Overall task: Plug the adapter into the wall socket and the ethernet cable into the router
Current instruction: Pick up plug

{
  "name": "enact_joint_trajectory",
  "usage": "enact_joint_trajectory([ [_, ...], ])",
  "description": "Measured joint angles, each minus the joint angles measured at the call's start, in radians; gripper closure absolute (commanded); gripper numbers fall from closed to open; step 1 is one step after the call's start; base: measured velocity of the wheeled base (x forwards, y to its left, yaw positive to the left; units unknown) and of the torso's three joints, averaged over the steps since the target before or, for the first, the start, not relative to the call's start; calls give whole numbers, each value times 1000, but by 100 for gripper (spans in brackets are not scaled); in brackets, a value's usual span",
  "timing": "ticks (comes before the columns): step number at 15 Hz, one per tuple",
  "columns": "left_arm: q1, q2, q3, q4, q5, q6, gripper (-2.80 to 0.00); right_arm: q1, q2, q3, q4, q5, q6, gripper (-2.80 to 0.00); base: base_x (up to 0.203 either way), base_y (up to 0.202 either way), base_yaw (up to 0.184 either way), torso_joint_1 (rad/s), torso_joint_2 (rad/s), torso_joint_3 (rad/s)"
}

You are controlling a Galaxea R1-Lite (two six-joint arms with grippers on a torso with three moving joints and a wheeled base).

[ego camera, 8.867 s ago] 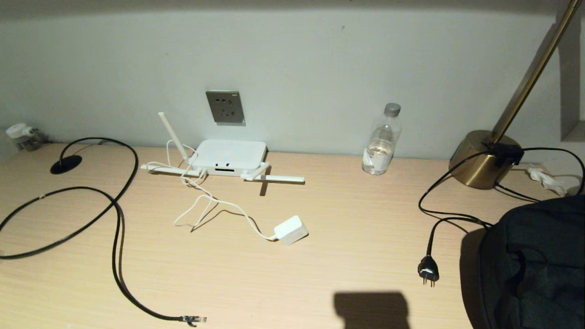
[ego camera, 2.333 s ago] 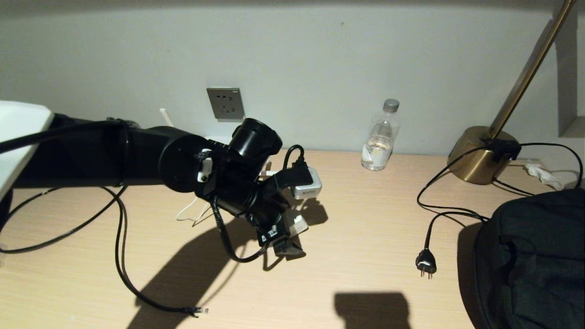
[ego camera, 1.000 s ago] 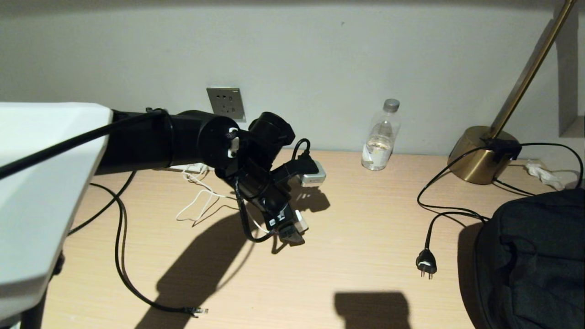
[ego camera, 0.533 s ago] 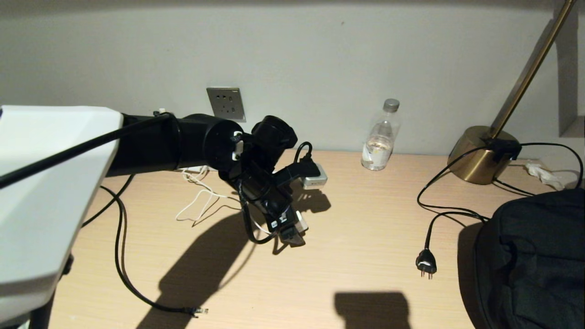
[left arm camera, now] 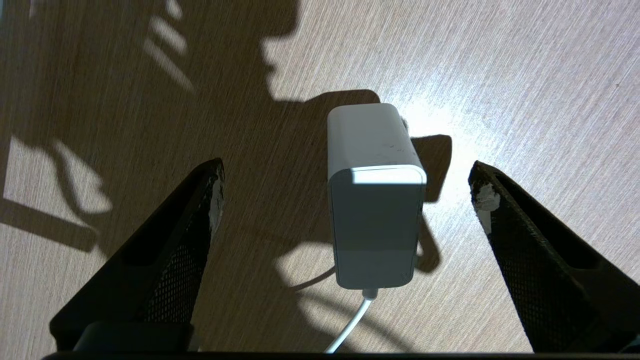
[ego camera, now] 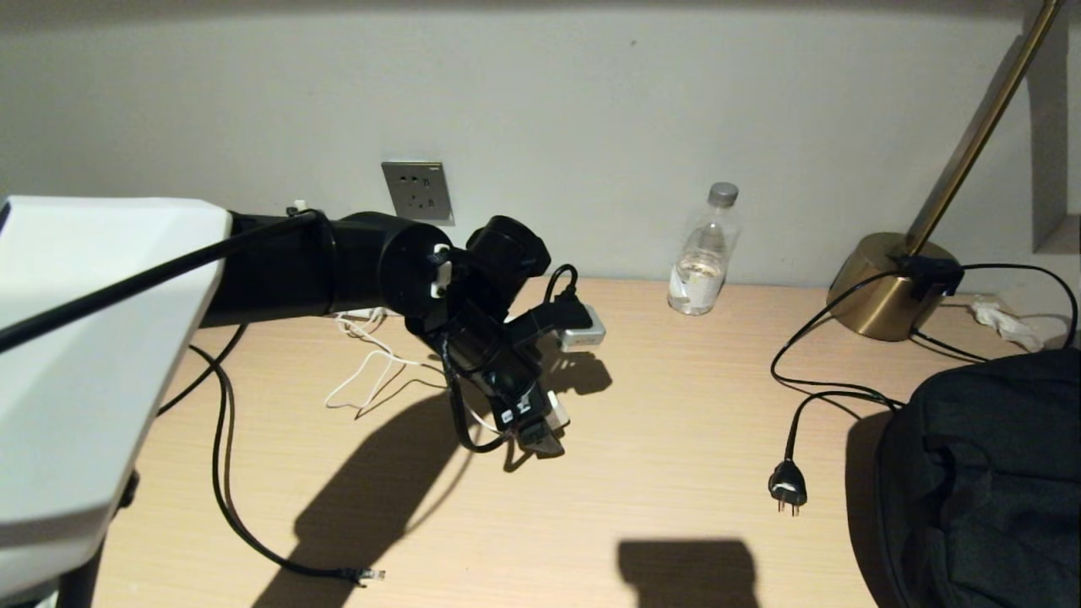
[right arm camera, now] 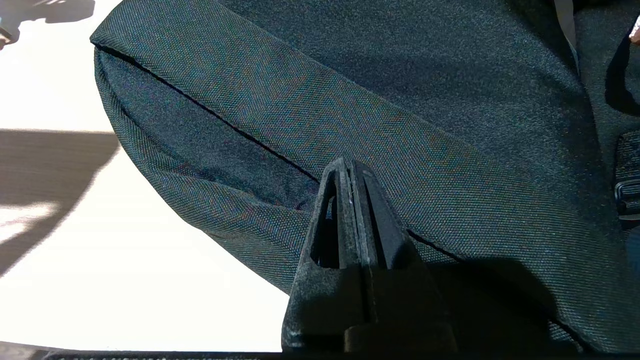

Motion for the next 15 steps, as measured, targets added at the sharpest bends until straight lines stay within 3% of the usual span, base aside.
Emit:
enact_joint_trajectory([
  [12,-4,-10,-11,19,2,0,-280,0,0,0,0,0,0,0,0,0,0,0,0,0],
  [13,-4,-10,-11,19,3,0,0,0,0,0,0,0,0,0,0,0,0,0,0,0],
  [15,-4,-10,-10,19,2,0,0,0,0,0,0,0,0,0,0,0,0,0,0,0],
])
